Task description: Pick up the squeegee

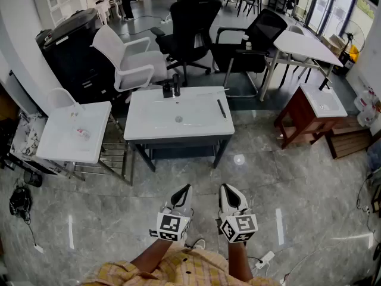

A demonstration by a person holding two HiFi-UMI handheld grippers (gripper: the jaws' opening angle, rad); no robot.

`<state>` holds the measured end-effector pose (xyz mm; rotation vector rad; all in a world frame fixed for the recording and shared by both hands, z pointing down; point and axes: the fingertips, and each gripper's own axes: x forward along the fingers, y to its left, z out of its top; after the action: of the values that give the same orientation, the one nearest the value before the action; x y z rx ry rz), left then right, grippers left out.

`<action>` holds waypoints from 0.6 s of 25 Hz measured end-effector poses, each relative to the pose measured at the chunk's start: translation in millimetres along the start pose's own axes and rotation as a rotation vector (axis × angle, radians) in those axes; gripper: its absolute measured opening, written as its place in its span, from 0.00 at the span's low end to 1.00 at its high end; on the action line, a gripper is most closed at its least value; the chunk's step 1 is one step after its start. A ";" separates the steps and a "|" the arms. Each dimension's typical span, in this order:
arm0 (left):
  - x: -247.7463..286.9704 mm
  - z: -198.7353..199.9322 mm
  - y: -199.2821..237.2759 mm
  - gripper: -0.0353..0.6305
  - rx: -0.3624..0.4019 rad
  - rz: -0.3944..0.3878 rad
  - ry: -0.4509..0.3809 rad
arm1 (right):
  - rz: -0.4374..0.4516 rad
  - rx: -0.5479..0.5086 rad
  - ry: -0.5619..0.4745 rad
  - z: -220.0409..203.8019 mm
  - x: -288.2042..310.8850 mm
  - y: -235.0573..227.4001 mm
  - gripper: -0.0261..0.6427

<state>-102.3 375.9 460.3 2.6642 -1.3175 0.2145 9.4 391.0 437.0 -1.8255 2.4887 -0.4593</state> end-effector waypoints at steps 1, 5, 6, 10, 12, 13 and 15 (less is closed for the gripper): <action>0.9 0.7 1.6 0.03 0.000 -0.002 0.000 | -0.001 0.001 -0.001 0.3 2.0 0.6 0.03; 4.1 4.1 9.2 0.03 -0.003 -0.012 -0.005 | -0.001 0.004 -0.004 2.6 10.5 4.6 0.03; 4.9 5.1 12.4 0.03 -0.004 -0.014 -0.007 | -0.003 0.003 -0.006 3.5 13.1 6.4 0.03; 12.4 10.5 28.9 0.03 -0.003 -0.029 -0.013 | -0.008 0.003 -0.017 7.7 29.6 12.1 0.03; 17.6 14.2 38.1 0.03 -0.002 -0.039 -0.017 | -0.009 0.024 -0.016 8.9 40.9 13.5 0.03; 20.6 16.3 43.0 0.03 -0.001 -0.044 -0.021 | -0.013 0.034 -0.012 9.3 46.8 13.6 0.03; 26.3 19.6 52.1 0.03 -0.002 -0.053 -0.029 | -0.028 0.034 -0.007 10.4 57.0 13.4 0.03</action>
<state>-126.9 320.4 450.6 2.7068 -1.2521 0.1678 -19.1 339.0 432.6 -1.8484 2.4389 -0.4921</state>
